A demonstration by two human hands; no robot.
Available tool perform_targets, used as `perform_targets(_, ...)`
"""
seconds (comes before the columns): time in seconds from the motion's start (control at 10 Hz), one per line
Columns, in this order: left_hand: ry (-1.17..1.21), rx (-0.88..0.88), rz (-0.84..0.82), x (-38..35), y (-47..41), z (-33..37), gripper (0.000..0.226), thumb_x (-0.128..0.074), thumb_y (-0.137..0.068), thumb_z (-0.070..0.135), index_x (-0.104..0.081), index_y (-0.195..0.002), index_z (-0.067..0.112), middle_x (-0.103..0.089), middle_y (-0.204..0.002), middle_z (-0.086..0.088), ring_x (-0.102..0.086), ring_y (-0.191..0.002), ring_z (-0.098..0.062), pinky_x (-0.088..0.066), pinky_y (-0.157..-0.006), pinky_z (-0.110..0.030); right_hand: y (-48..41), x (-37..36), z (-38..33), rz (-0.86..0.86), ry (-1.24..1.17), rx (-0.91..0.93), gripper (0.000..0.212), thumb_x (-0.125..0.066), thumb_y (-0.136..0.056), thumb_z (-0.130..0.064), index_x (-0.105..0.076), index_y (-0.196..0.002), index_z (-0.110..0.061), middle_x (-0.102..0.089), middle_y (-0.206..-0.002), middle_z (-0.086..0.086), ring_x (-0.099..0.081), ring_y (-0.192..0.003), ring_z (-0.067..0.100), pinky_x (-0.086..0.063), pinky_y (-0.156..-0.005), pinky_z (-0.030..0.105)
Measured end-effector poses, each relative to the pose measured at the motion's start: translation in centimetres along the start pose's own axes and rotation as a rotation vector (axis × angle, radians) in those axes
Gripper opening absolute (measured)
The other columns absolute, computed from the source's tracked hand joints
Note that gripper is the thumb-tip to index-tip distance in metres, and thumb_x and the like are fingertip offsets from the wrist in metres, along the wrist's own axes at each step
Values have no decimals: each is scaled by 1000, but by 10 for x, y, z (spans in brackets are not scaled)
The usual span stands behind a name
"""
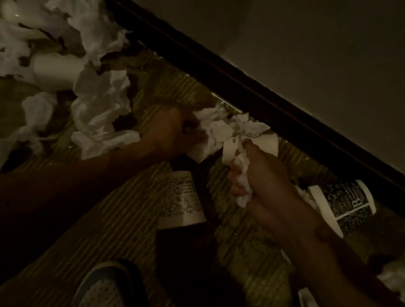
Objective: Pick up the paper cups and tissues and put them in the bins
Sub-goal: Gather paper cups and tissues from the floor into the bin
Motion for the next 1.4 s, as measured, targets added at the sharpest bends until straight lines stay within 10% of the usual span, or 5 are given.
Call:
perform_targets(0.4, 704, -201, -300, 20, 38, 62, 36, -69, -75, 29, -69, -80, -7, -69, -72, -15, -67, -60, -19, -55, -52, -29, 19, -10, -5, -127, -188, 10, 54, -34, -98, -58, -66, -114, -18, -75, -102, 7, -72, -93, 20, -60, -76, 33)
perform_targets(0.6, 678, -319, -278, 29, 47, 124, 32, -81, -74, 27, -62, -98, 18, -71, -83, 3, -69, -73, -2, -53, -61, -16, 57, 32, -29, -384, -282, 45, 64, -20, -105, -43, -30, -144, 8, -30, -138, 46, -17, -134, 62, -5, -113, 61)
perform_targets(0.8, 515, -678, -405, 56, 62, 257, 47, -81, -68, 50, -59, -110, 47, -66, -101, 22, -66, -87, 3, -56, -69, -18, 150, 114, -87, 146, -377, 295, 27, -43, -102, -14, -55, -126, -11, -69, -108, 11, -68, -92, 26, -57, -73, 34)
perform_targets(1.0, 318, -1085, -403, 70, 128, 431, 29, -66, -64, 63, -64, -78, 38, -65, -80, 24, -62, -71, 5, -45, -57, -15, 294, 203, -116, 197, -384, 541, 68, -28, -98, -56, -59, -123, -1, -69, -106, 13, -67, -92, 23, -53, -81, 34)
perform_targets(1.4, 97, -1318, -794, -103, 330, 621, 12, -78, -77, 35, -72, -79, 25, -65, -72, 6, -60, -66, -6, -41, -53, -21, 474, 407, 51, 658, -439, 581, 32, -41, -96, -8, -66, -116, -9, -68, -107, 17, -66, -96, 31, -55, -84, 43)
Point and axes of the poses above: each hand's wrist, its own y-axis away from the middle knuckle, its own x-axis out of the back of the hand, z = x × y, the point moved 4 cm from there along -y, towards the middle knuckle
